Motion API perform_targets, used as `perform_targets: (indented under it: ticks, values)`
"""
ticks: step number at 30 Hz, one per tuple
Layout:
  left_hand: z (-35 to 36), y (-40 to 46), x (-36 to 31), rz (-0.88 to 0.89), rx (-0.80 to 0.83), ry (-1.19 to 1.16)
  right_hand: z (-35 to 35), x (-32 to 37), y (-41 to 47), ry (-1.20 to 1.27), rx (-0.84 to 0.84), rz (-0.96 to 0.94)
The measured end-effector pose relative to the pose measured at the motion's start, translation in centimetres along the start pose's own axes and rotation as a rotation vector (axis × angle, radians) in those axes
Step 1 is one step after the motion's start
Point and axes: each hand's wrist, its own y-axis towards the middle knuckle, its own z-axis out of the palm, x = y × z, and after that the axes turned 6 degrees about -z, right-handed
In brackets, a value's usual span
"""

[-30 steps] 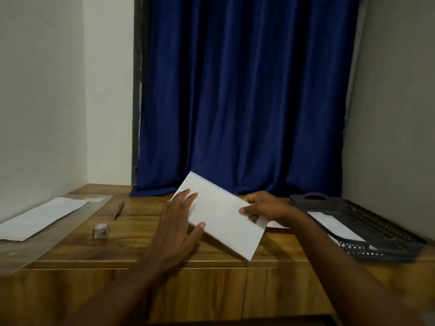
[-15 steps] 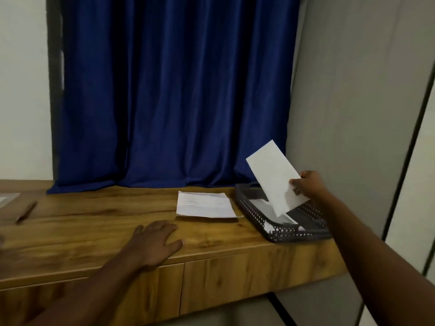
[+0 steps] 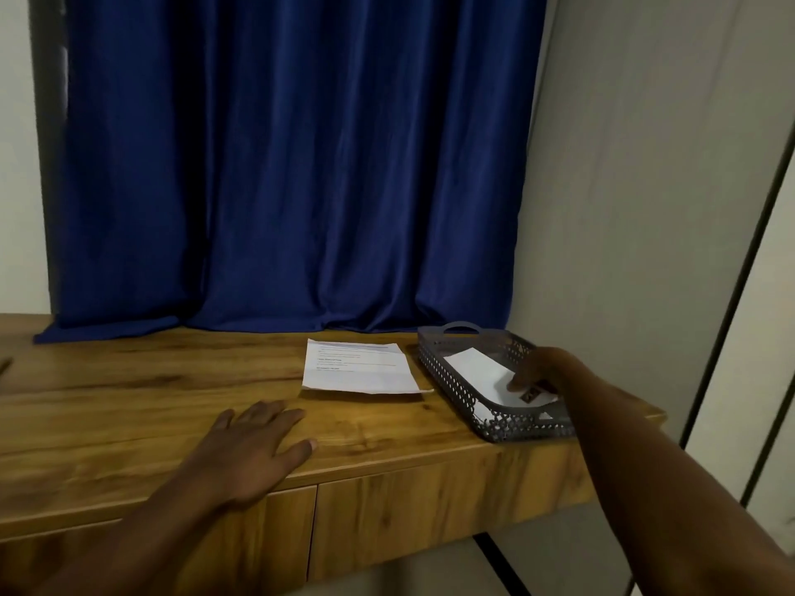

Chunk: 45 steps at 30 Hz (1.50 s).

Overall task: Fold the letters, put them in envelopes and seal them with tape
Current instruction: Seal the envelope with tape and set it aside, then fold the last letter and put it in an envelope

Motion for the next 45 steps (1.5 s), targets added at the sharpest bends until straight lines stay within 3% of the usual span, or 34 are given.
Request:
perform_targets:
  ticks: [5,8,12,16,20,22,25,32,35,38,41,45]
  values:
    - [0.0,0.0,0.0,0.007,-0.007,-0.012,0.6,-0.1,-0.1,0.041,-0.031,0.057]
    - [-0.3,-0.2,-0.1,0.006,-0.01,-0.012,-0.9,0.9,-0.8,-0.027,-0.24,-0.052]
    - [-0.4,-0.5,-0.2,0.004,-0.016,-0.01,-2.7,4.9,-2.1,-0.023,-0.295,-0.185]
    - [-0.5,-0.6,-0.2,0.002,-0.037,-0.029,-0.9,9.2,-4.1,0.072,-0.262,-0.512]
    - [-0.3,-0.8,0.0,-0.01,-0.072,-0.075,5.0,12.4,-5.8,0.026,0.048,-0.757]
    - [-0.2,-0.8,-0.1,-0.018,-0.087,-0.098,8.1,13.3,-5.5,-0.154,0.096,-0.756]
    - [-0.1,-0.8,-0.1,-0.03,-0.104,-0.124,11.4,13.3,-4.6,-0.537,0.003,-0.669]
    - [-0.2,-1.0,0.1,-0.026,-0.163,-0.226,13.0,13.6,-5.7,-0.627,-0.17,-0.608]
    - [-0.5,-1.3,0.1,-0.059,-0.198,-0.387,13.8,15.3,-7.8,-0.522,-0.181,-0.688]
    - [-1.3,-1.7,0.5,-0.107,-0.192,-0.799,14.9,18.0,-10.3,-0.336,-0.228,-0.785]
    - [-2.8,-1.6,1.4,-0.163,-0.296,-1.189,16.5,21.0,-12.7,-0.15,-0.284,-0.872]
    - [-4.0,-1.9,5.6,-0.272,-0.276,-1.537,19.4,24.6,-15.5,0.05,-0.182,-0.947]
